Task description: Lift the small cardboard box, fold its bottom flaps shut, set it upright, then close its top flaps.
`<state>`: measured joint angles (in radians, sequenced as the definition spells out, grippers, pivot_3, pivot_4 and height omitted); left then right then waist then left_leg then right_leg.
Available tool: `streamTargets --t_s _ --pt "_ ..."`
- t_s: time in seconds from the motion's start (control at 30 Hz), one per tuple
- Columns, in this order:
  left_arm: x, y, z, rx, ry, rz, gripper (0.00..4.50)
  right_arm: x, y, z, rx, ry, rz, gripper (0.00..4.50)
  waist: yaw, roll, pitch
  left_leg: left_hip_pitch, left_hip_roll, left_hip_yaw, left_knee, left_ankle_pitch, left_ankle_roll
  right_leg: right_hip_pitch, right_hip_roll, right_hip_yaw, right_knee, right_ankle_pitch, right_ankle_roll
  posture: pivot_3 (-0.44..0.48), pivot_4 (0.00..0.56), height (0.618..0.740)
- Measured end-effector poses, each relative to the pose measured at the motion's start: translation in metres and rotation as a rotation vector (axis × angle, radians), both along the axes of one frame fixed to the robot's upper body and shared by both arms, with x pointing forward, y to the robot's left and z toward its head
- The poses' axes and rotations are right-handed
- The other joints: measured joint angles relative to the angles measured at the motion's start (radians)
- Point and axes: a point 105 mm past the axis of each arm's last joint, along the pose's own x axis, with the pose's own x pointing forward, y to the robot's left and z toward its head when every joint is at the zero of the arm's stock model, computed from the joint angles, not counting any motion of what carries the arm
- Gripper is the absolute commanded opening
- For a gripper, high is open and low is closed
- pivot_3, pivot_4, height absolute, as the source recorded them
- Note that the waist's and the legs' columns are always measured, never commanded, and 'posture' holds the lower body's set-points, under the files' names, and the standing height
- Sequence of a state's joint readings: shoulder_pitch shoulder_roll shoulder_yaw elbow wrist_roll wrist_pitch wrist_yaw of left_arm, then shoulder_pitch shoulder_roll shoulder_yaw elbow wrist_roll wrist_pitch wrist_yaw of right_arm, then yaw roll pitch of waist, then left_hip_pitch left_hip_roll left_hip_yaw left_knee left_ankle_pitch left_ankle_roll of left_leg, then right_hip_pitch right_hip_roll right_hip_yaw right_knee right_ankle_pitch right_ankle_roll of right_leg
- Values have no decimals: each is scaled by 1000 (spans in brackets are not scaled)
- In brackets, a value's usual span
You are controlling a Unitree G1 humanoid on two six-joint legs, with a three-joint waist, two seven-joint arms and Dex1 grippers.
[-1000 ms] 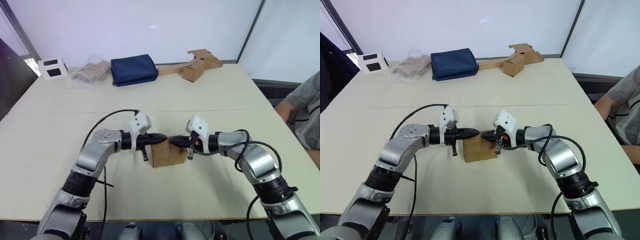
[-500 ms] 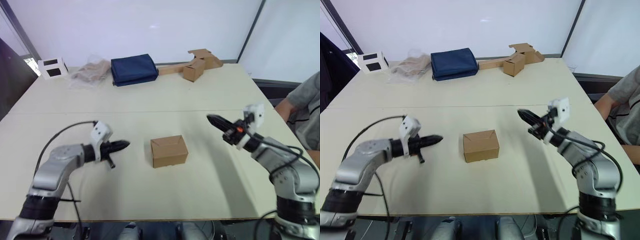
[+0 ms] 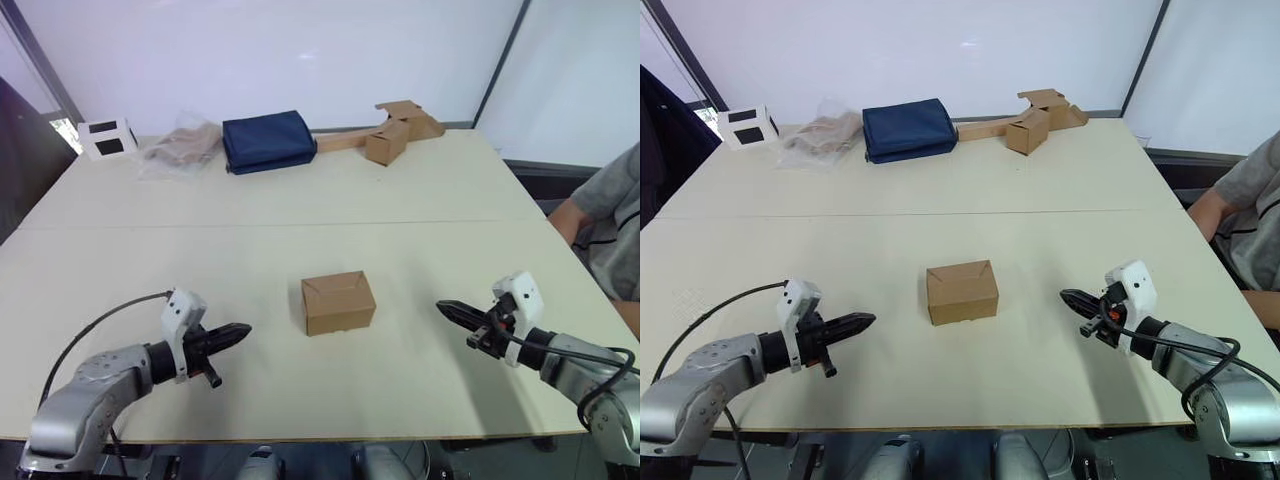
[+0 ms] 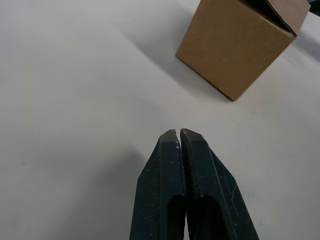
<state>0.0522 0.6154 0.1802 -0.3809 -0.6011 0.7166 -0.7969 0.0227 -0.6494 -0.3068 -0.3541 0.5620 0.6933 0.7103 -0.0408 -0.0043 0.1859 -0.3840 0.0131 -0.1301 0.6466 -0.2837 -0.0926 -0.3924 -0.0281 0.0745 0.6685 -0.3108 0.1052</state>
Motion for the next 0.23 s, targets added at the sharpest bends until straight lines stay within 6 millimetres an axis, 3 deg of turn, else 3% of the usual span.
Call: streamTargets --t_s 0.23 --pt "-5 4 -2 5 19 32 84 7 14 2 6 -20 40 0 -1 0 0 0 0 0 0 0 0 0 0 0 0 0 0 0 150 740"
